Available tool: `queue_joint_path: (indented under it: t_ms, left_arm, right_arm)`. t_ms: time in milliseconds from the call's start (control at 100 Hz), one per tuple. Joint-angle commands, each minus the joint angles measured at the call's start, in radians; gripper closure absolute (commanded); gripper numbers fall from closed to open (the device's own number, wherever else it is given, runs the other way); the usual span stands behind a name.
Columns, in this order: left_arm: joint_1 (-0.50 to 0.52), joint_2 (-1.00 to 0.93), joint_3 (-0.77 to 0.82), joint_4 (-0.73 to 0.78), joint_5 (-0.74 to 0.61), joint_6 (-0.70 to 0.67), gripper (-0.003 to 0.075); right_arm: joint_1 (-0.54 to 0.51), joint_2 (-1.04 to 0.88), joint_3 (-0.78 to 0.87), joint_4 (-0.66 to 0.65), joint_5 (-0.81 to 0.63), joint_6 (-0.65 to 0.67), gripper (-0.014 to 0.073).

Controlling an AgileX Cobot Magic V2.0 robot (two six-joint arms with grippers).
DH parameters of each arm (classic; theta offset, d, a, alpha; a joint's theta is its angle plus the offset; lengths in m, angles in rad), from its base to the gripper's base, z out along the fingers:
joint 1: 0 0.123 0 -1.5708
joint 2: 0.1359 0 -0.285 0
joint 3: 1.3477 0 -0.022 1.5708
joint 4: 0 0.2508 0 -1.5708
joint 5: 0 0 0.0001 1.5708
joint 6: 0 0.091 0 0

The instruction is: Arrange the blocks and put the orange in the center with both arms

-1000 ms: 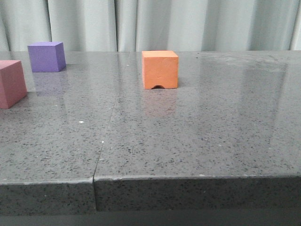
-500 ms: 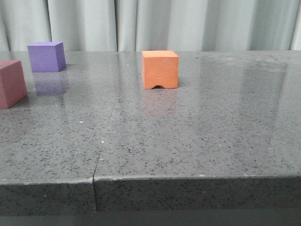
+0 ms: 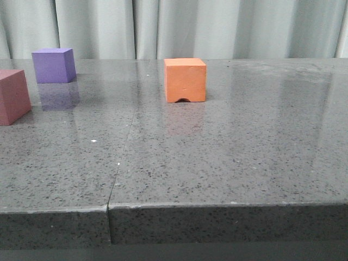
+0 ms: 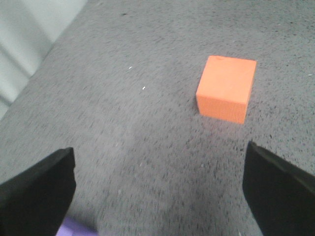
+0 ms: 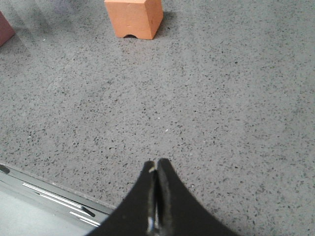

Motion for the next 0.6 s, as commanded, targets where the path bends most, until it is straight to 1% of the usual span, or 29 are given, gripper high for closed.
queue_joint_path:
  t_ms: [0,340,590]
  left_arm:
    - [-0.044,0.010,-0.074,-0.046,-0.023,0.009,0.0062]
    - [-0.205,0.171,-0.181,-0.034,-0.035,0.016,0.0062]
    - [-0.260,0.246,-0.187,-0.034,-0.063,0.024,0.0062]
  right_arm:
    - [-0.002,0.000,-0.025,-0.001,-0.072,-0.011,0.0663]
    - [-0.002,0.000,-0.025,-0.001,-0.072,-0.011,0.0663]
    - [-0.002,0.000,-0.025,-0.001,-0.072,-0.011,0.0663]
